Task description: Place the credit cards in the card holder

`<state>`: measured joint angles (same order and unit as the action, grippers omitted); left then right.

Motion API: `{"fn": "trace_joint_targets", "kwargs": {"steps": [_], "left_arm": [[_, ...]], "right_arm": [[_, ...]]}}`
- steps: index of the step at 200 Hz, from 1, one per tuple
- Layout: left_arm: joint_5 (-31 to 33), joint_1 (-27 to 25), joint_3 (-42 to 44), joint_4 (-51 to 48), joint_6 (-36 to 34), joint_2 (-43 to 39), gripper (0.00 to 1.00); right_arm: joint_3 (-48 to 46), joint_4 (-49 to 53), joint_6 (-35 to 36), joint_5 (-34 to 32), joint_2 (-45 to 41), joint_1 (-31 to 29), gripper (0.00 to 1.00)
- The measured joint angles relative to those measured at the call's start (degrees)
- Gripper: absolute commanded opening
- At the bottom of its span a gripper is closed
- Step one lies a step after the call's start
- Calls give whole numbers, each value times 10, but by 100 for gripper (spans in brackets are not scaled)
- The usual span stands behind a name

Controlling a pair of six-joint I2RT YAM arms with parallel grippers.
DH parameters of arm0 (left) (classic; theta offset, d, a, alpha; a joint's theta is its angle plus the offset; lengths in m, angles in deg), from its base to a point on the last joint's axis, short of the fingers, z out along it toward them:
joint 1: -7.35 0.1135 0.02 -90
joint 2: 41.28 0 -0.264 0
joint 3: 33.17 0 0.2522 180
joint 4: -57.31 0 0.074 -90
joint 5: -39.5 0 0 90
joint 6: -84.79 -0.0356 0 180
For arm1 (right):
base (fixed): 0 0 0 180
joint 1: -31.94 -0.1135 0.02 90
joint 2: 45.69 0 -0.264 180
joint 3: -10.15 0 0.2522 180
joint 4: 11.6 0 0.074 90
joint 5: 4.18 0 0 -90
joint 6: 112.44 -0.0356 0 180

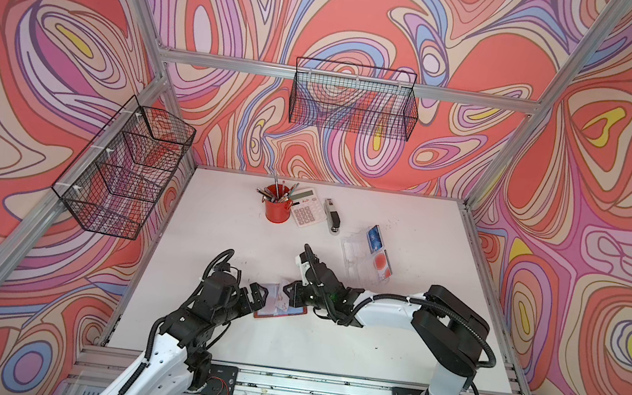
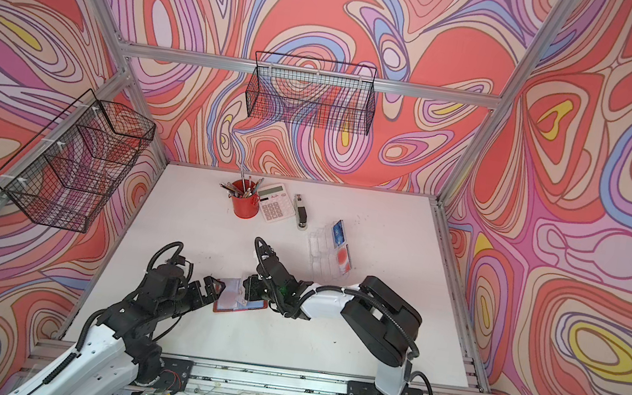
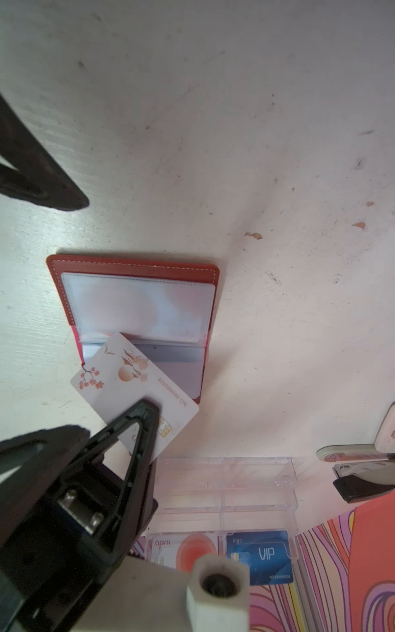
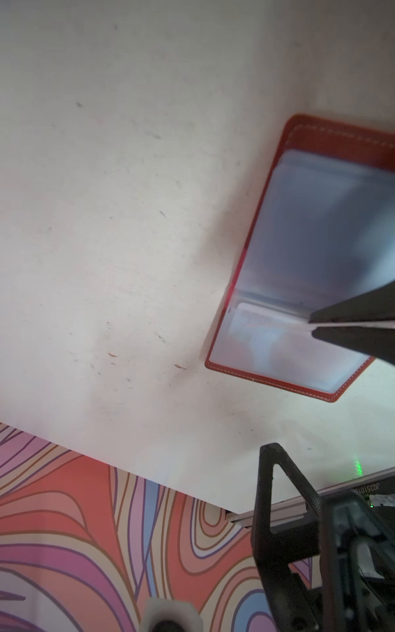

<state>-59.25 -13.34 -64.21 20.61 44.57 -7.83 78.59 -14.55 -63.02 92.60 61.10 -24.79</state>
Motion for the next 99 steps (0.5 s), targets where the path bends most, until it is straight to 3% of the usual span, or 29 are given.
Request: {"fn": "trace_joint_targets", "kwargs": {"steps": [99], "left_arm": [[0,0,13,15,1,2,99]], "right_arm": [[26,18,-2,-3,12,0,0]]}}
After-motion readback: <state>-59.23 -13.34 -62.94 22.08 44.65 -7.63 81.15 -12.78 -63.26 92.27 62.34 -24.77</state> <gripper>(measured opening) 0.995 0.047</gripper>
